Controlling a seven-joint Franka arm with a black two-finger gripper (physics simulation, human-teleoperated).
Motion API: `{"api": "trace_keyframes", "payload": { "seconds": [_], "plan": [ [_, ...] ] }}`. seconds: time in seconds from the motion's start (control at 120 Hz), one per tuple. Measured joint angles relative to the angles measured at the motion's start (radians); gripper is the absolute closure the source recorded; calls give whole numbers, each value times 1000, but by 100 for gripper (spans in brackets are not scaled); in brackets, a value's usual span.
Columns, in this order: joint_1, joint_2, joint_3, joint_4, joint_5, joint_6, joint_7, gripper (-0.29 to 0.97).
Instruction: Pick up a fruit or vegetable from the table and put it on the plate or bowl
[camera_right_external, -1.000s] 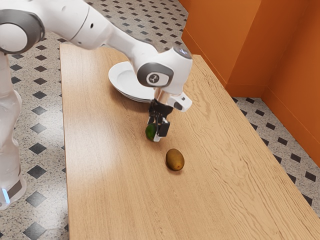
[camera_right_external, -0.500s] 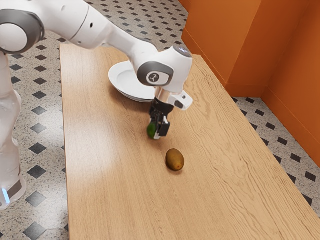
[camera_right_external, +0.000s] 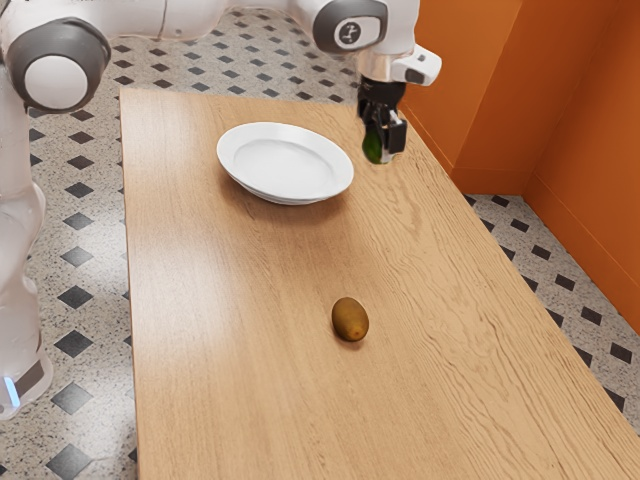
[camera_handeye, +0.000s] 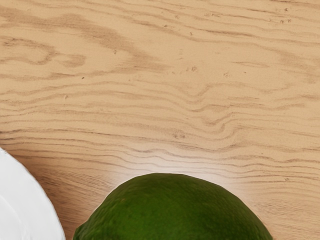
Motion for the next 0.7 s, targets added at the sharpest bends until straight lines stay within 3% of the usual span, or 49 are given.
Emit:
{"api": "trace_keyframes", "payload": {
  "seconds": [0.333, 0.7],
  "plan": [
    [159, 35, 69, 10, -5, -60, 54, 39],
    [209, 79, 69, -1, -22, -75, 104, 38]
  ]
}}
